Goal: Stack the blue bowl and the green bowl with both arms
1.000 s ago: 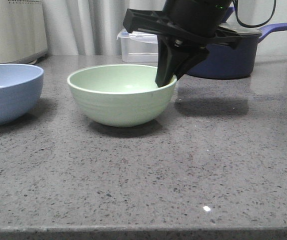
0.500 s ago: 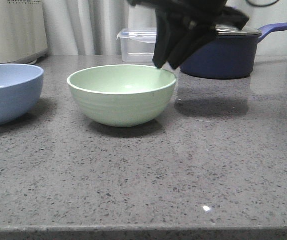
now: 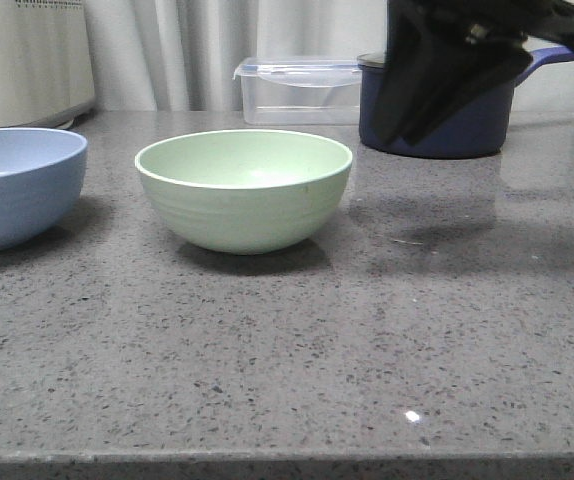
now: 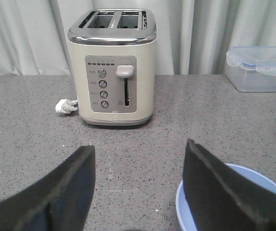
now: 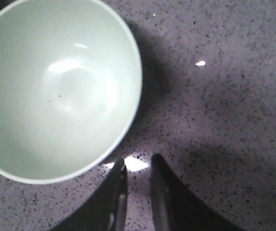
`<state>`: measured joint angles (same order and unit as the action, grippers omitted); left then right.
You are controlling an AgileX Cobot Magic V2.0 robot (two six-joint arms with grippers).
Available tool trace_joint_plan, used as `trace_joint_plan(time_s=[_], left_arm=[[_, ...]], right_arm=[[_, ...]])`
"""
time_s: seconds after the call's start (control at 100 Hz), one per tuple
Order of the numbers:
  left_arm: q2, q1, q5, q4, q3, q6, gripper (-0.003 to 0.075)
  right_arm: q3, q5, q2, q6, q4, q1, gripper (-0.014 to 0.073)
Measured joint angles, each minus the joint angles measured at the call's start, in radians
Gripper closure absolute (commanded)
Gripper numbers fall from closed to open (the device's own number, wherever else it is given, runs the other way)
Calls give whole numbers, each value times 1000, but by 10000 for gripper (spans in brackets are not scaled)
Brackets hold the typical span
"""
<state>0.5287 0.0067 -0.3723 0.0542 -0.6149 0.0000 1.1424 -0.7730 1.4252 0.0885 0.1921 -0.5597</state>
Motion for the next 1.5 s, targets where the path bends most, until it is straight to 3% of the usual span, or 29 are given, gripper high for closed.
trace_joint_plan(time_s=[0.13,0.67,1.5], left_arm=[[0,0,0,0,0,0,314],[0,0,0,0,0,0,314],[0,0,-8,0,0,0,314]], right_arm=[[-47,17,0,0,4,-4,682],[-83,84,53,0,19,-60,674],[-83,131,73,0,43,-62,674]])
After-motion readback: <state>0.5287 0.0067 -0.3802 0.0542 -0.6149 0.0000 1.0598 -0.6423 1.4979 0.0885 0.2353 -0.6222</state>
